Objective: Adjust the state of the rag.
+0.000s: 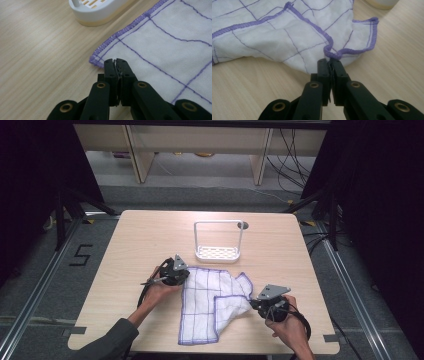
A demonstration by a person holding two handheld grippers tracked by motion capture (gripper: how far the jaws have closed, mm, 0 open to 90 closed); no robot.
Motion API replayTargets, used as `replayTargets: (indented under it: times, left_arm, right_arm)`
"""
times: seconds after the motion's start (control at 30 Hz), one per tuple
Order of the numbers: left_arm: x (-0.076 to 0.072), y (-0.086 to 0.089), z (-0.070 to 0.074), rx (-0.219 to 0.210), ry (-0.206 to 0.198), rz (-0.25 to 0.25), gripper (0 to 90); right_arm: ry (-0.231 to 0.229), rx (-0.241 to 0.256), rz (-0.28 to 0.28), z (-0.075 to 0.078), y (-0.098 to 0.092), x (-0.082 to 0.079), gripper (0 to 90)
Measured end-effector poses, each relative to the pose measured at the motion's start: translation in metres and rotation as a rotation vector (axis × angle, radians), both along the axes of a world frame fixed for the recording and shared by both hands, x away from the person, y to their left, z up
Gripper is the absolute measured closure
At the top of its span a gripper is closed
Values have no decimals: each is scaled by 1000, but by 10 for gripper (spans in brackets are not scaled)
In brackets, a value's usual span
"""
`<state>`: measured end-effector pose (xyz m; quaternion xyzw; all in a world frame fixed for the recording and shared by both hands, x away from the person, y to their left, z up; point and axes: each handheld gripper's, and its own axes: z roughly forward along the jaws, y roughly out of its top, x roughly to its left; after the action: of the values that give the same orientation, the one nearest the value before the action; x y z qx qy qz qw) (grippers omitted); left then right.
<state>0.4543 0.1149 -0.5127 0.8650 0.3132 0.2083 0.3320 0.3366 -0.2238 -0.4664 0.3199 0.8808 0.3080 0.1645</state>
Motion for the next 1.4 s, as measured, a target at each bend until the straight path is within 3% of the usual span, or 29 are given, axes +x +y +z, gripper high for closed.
replayTargets:
  times: [0.07,0.1,0.13,0.17,0.2,0.27,0.33,0.37,0.4,0.53,0.57,0.63,0.7,0.77,0.83,0.9,1.03,1.07,1.1,1.13,1.17,1.27,1.3,1.4]
  left_arm:
    - [0,0,0,1,1,-5,868]
    - [0,0,0,6,1,-2,867]
    - [0,0,0,6,1,-2,865]
    - [0,-1,-1,-16,-2,6,865]
    - [1,1,0,-1,6,-8,865]
    - [1,1,0,-6,6,-5,862]
    - [1,1,0,-3,6,-8,862]
    - [1,1,0,-3,5,-8,862]
    - [1,1,0,-3,5,-8,861]
    - [2,1,1,-1,16,-14,859]
    - [2,2,0,-8,11,-11,859]
    - [3,2,0,-13,11,-13,858]
    - [3,2,0,-19,12,-9,858]
    - [3,2,0,-15,11,-13,858]
    - [3,2,0,-12,11,-14,858]
    - [2,3,0,-15,16,-6,858]
    - [3,3,-1,-26,17,-7,858]
    - [3,3,-1,-24,17,-8,858]
    - [3,3,-1,-27,16,-9,858]
    - [3,3,-1,-27,16,-9,857]
    - [2,3,-1,-29,15,-8,857]
    - [2,3,-1,-25,14,-11,857]
    - [2,3,-1,-23,13,-10,856]
    - [2,3,0,-18,13,-6,856]
  right_arm:
    - [-22,-11,-13,3,0,1,865]
    - [-18,-9,-26,8,0,2,791]
    - [-18,-9,-26,8,0,2,791]
    - [-33,17,-57,11,1,2,760]
    - [-42,27,-59,16,4,4,718]
    - [-74,68,-42,25,20,9,592]
    - [-71,89,-33,26,30,10,548]
    - [-37,85,0,23,50,12,485]
    - [-37,85,0,23,50,12,485]
    - [-2,40,30,6,83,24,460]
    - [44,6,31,-3,96,29,451]
    - [55,-2,35,-6,101,31,452]
    - [74,-46,81,-15,114,39,513]
    - [65,-66,120,-21,119,42,662]
    - [72,-95,165,-22,119,42,781]
    - [68,-96,173,-22,119,40,820]
    - [-3,-97,192,-12,111,32,855]
    - [-13,-82,183,-5,103,26,856]
    - [-32,-36,177,-1,95,19,857]
    - [-32,-36,177,-1,95,19,857]
    - [-57,-5,159,7,82,9,858]
    - [-52,24,135,12,69,-3,858]
    - [-61,56,125,15,52,-18,858]
    - [-53,75,105,14,37,-29,857]
